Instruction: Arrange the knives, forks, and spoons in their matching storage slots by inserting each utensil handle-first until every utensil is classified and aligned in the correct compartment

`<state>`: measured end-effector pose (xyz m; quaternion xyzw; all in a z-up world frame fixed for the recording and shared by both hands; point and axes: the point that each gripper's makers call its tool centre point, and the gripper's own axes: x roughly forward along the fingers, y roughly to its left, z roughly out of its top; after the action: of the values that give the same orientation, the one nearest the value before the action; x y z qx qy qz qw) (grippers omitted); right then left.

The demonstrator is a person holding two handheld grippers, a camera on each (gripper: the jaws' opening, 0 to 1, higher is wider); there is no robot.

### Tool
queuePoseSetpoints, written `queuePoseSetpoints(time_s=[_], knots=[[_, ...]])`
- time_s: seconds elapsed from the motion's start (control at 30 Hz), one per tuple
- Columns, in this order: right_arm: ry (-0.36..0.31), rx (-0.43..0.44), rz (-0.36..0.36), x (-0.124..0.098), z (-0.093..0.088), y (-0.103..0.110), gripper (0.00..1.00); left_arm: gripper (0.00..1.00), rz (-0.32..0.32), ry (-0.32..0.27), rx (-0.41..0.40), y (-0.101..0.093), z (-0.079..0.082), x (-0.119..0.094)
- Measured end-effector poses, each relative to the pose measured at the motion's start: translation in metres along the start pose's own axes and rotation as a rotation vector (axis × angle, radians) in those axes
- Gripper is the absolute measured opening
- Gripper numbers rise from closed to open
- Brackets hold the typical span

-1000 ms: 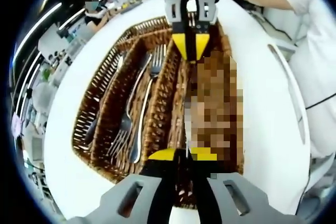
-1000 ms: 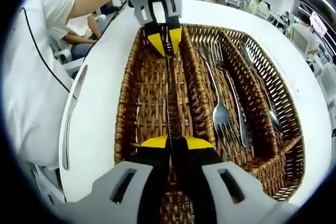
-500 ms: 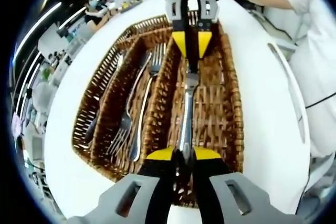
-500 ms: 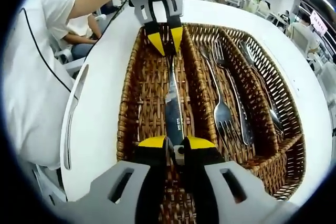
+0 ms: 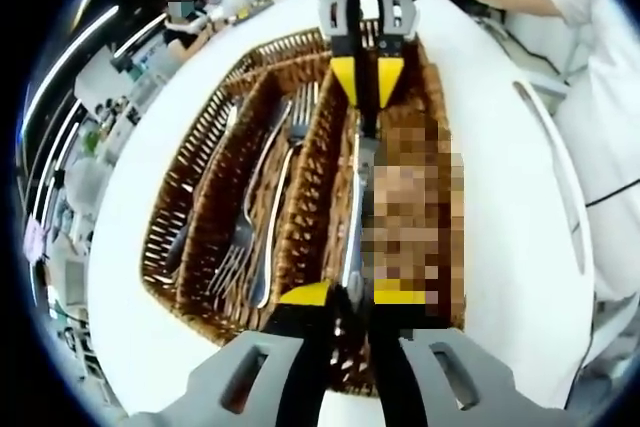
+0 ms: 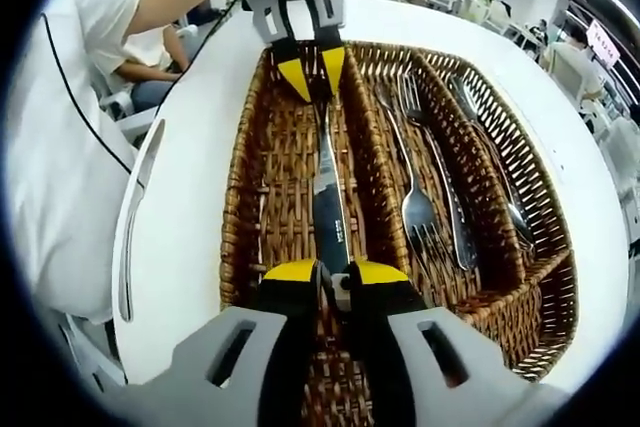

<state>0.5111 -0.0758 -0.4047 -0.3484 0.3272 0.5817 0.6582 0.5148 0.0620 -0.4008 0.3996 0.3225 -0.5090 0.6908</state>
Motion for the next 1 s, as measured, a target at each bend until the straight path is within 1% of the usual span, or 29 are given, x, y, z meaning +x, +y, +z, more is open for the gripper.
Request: queuePoseSetpoints(time_s=[0.1,0.17,0.2,0.3,0.37,0.6,0.67,0.73,0.83,0.9,1.0], knots=[[-0.002,-0.005,-0.002,-0.0012,0.0002,0.0001,0.13,0.10,0.006,-0.012,-0.010,0.0004,0.0021,0.0006],[0.007,0.022,0.005,-0.0013,-0.0030,-0.0004,0.13,0.09,0.010,-0.017,-0.016,0.0012,0.0030,0.0016],[-0.005,0.032,0.006,-0.0014,-0.0017,-0.0011,0.12,0.10,0.012,-0.018,-0.017,0.0019,0.0033,0.0018],[0.009,0.030,-0.004,-0.0008,-0.0018,-0.0015,0.12,0.10,0.025,-0.014,-0.028,0.0064,0.0018,0.0021],[0.013,0.021,-0.006,-0.0011,-0.0012,-0.0011,0.12,0.10,0.022,-0.016,-0.030,0.0064,0.0022,0.0023],[0.013,0.029,-0.001,-0.0027,-0.0009,-0.0022,0.12,0.10,0.018,-0.018,-0.029,0.0064,0.0025,0.0021],[0.028,0.019,-0.005,-0.0040,-0.0011,-0.0029,0.12,0.10,0.017,-0.026,-0.034,0.0055,0.0030,0.0015],[0.005,0.049,0.017,-0.0050,0.0019,-0.0013,0.12,0.10,0.016,-0.026,-0.033,0.0049,0.0030,0.0009],[0.013,0.056,0.009,-0.0058,-0.0003,-0.0037,0.12,0.10,0.013,-0.023,-0.029,0.0039,0.0031,0.0005],[0.020,0.029,0.007,-0.0040,-0.0017,-0.0035,0.11,0.10,0.012,-0.025,-0.031,0.0040,0.0032,0.0005],[0.028,0.048,0.003,-0.0052,-0.0016,-0.0050,0.11,0.10,0.012,-0.022,-0.029,0.0042,0.0033,0.0007]])
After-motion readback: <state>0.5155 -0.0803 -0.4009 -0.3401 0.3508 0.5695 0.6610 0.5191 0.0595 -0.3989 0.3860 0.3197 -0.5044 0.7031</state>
